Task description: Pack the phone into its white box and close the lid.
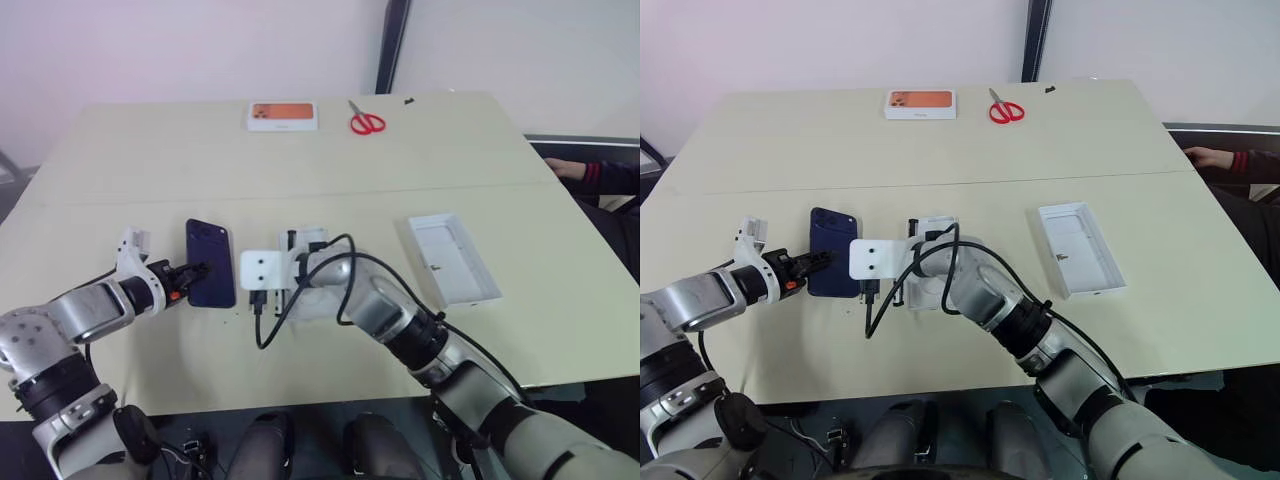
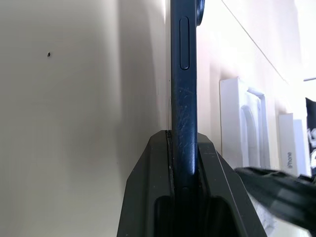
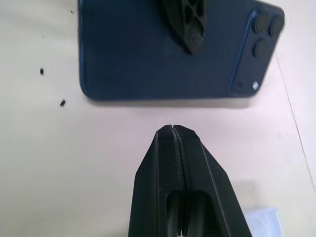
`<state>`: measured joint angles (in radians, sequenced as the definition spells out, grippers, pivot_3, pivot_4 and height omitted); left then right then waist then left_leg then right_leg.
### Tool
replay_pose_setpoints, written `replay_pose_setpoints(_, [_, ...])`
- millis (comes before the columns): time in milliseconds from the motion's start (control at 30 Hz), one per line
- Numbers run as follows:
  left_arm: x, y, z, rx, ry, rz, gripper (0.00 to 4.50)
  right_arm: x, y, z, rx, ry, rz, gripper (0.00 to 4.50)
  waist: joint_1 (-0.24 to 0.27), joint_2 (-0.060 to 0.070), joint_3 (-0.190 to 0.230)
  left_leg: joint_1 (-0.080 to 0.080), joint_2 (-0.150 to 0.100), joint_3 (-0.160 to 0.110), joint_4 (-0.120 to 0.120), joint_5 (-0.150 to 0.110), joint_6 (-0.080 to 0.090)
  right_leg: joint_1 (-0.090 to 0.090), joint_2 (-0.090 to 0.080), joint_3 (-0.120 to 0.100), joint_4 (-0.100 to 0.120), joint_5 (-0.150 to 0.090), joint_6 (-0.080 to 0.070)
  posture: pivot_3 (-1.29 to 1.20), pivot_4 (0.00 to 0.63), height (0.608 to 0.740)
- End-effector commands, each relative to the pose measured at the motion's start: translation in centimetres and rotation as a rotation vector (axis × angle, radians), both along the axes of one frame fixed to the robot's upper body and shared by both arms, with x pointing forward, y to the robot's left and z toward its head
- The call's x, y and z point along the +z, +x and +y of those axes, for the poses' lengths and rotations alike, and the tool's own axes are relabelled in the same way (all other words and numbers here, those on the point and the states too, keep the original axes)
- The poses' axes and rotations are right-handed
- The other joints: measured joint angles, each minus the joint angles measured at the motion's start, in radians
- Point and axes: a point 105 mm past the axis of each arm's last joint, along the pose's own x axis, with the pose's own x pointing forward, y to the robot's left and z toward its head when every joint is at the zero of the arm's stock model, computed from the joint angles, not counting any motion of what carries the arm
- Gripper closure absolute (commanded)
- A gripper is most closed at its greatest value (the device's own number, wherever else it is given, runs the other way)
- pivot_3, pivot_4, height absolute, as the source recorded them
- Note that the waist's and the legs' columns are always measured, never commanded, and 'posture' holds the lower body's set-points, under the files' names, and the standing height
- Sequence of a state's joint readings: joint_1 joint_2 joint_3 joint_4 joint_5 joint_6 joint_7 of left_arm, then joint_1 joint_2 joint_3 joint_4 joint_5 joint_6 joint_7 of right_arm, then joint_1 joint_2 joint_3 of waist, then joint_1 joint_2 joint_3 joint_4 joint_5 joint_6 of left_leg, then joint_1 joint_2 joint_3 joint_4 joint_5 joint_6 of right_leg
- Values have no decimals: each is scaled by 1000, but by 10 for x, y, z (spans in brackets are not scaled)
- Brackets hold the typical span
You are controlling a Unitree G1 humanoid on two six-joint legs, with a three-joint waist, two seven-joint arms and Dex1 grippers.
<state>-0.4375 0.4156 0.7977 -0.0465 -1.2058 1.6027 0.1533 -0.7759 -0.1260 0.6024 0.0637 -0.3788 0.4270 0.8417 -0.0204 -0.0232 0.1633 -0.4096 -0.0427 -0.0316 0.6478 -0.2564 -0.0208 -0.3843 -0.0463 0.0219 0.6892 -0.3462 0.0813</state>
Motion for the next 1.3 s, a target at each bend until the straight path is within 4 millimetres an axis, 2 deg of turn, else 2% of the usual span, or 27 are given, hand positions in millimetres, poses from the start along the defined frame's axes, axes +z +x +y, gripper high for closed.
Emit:
replay_pose_setpoints(33, [26,2,-5,-19,29,-116,4483,35,-6,-11,20,112,-7,4500,1,0,0,0,0,0,0,0,0,0,0,0,0,0,0,0,150,740])
replay_pose_setpoints(167, [43,10,-23,-42,-34,-186,4483,53,-10,-38,16,170,36,4500,11,-2,1,0,0,0,0,0,0,1,0,0,-1,0,0,0,150,740])
replay_pose_setpoints(233, [50,15,-44,-69,-97,-216,4483,56,-7,-56,-7,172,41,4500,11,-2,1,0,0,0,1,0,1,2,0,0,-2,0,0,0,150,740])
replay_pose_setpoints(367, [54,15,-90,-116,-220,-184,4483,56,-5,-90,-39,151,54,4500,10,-2,1,-1,0,0,2,-1,2,8,-1,-1,-5,0,0,0,150,740])
replay_pose_setpoints(467, [50,6,-124,-168,-289,-108,4483,50,-7,-111,-58,123,78,4500,4,-3,2,-1,0,0,1,-1,2,8,-1,0,-5,0,0,0,150,740])
replay_pose_setpoints(633, [35,-6,-149,-180,-297,5,4483,42,-10,-133,-90,86,104,4500,3,-2,2,0,1,1,1,-1,2,7,1,1,-4,0,0,0,150,740])
replay_pose_setpoints(767, [30,-8,-150,-155,-245,19,4483,39,-8,-143,-130,72,107,4500,10,-2,2,0,1,1,3,-1,2,9,1,1,-5,0,0,0,150,740])
replay_pose_setpoints(1033, [30,-8,-147,-148,-238,18,4483,34,-9,-144,-127,57,118,4500,13,-2,2,0,1,1,4,-1,2,11,1,0,-7,0,0,0,150,740])
replay_pose_setpoints(1300, [20,-7,-149,-154,-229,32,4483,29,-12,-152,-123,43,134,4500,12,-2,2,0,1,1,4,-1,2,11,1,0,-7,0,0,0,150,740])
